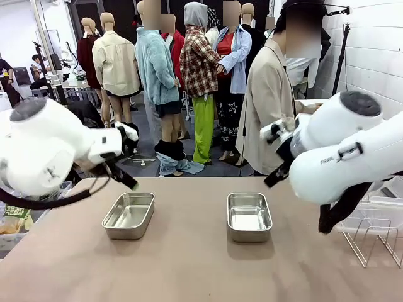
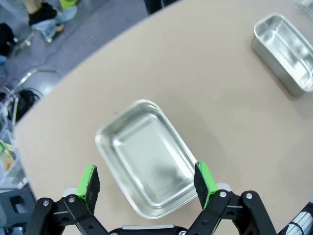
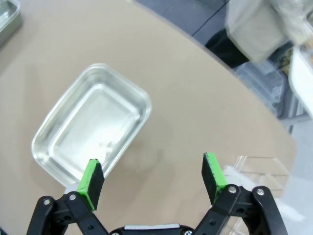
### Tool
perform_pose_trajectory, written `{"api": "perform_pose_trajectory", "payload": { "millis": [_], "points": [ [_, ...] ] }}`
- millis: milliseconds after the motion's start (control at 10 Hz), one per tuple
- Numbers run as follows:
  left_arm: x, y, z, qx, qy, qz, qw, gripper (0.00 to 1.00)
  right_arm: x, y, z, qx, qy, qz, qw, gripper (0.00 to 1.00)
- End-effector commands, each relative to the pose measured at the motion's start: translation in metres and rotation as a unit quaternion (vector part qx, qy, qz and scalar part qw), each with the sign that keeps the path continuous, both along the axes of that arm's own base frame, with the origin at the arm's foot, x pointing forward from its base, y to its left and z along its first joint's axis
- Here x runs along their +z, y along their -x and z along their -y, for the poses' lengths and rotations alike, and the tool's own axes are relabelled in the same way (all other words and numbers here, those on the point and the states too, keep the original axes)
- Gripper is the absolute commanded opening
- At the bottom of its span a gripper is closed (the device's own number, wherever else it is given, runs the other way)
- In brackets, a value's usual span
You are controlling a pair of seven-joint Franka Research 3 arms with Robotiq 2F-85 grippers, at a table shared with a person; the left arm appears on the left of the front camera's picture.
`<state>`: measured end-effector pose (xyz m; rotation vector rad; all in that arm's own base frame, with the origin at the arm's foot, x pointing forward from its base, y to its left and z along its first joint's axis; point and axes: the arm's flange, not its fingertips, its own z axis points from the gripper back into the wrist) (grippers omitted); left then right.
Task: Place the bread in airtight containers.
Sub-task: Lift both Airtight Container.
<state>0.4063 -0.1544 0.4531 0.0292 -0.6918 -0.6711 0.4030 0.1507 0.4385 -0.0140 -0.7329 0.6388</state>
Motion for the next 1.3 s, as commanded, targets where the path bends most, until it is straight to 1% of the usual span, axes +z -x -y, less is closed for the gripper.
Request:
{"api": "perform_pose_trajectory", "payload": {
  "millis": [0, 200, 300, 400, 500, 600, 700, 800, 900, 1000, 1100, 1200],
  "points": [
    [0.049, 0.013, -0.031, 0.024, -0.019, 0.022, 0.999, 1.00, 0.036, 0.006, 0.035, -0.063, -0.001, 0.057, 0.996, 1.00],
    [0.088, 0.031, -0.072, 0.043, -0.004, 0.034, 0.998, 1.00, 0.076, 0.010, 0.098, -0.160, -0.028, 0.095, 0.982, 1.00],
    [0.103, 0.037, -0.098, 0.057, 0.001, 0.031, 0.998, 1.00, 0.090, 0.009, 0.135, -0.206, -0.049, 0.099, 0.972, 1.00],
    [0.112, 0.044, -0.128, 0.105, -0.003, 0.021, 0.994, 1.00, 0.099, 0.009, 0.176, -0.252, -0.069, 0.091, 0.961, 1.00],
    [0.118, 0.050, -0.144, 0.135, -0.007, 0.019, 0.991, 1.00, 0.100, 0.012, 0.199, -0.278, -0.079, 0.083, 0.954, 1.00],
    [0.128, 0.059, -0.174, 0.166, 0.001, 0.014, 0.986, 1.00, 0.100, 0.013, 0.240, -0.318, -0.104, 0.078, 0.939, 1.00],
    [0.136, 0.070, -0.193, 0.199, -0.006, 0.015, 0.980, 1.00, 0.095, 0.018, 0.266, -0.343, -0.116, 0.069, 0.929, 1.00],
    [0.141, 0.077, -0.213, 0.229, 0.002, 0.010, 0.973, 1.00, 0.088, 0.021, 0.285, -0.355, -0.130, 0.061, 0.924, 1.00],
    [0.148, 0.086, -0.236, 0.265, 0.015, 0.018, 0.964, 1.00, 0.075, 0.018, 0.304, -0.381, -0.142, 0.054, 0.912, 1.00],
    [0.148, 0.091, -0.246, 0.291, 0.012, 0.007, 0.957, 1.00, 0.069, 0.020, 0.316, -0.394, -0.153, 0.054, 0.905, 1.00],
    [0.148, 0.097, -0.257, 0.313, 0.016, 0.006, 0.950, 1.00, 0.063, 0.023, 0.323, -0.400, -0.160, 0.052, 0.901, 1.00],
    [0.146, 0.102, -0.263, 0.318, 0.023, 0.004, 0.948, 1.00, 0.059, 0.022, 0.323, -0.394, -0.159, 0.044, 0.904, 1.00]
  ]
}}
